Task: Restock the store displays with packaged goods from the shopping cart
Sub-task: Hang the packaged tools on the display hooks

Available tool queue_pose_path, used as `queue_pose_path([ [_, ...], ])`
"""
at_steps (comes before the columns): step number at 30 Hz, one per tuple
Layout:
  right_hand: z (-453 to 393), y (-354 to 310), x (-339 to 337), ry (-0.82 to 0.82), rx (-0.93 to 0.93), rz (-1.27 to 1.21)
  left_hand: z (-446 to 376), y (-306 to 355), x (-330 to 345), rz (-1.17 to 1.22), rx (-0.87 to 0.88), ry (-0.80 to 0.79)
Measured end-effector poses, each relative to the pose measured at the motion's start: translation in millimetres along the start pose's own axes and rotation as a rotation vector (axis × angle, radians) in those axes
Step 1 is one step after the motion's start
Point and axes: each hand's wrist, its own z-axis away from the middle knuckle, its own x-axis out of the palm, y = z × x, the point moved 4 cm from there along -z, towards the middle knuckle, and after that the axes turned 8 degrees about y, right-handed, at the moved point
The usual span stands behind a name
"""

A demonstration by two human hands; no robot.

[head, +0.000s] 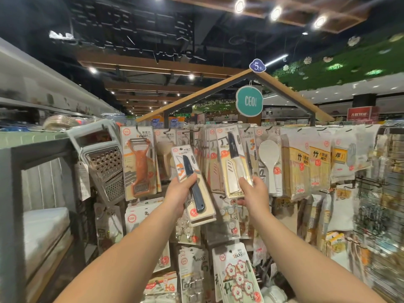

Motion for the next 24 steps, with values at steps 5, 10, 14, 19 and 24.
queue_pose_path([
  [5,-8.1,-6.7,3.6,-0.017,-0.041,0.047,-1.2,-3.7,2.4,-0.016,0.01,0.004],
  [10,-16.4,-3.6,6.7,-0.011,0.01,0.068,-1.5,-2.9,-0.9,-0.034,0.025,0.012],
  [14,-20.6,-0.4,13.0,0.007,0.046,0.062,-1.6,-1.2,-6.2,-0.055,0.03,0.017],
  [19,-21.2,0.2,23.5,-0.022,0.081,0.042,-0.8,1.1,-16.0,-0.057,0.029,0.039],
  [24,-23.0,-0.5,33.1,-0.028,0.11,0.061,-1.6,4.9,-22.2,-0.066,0.046,0.047],
])
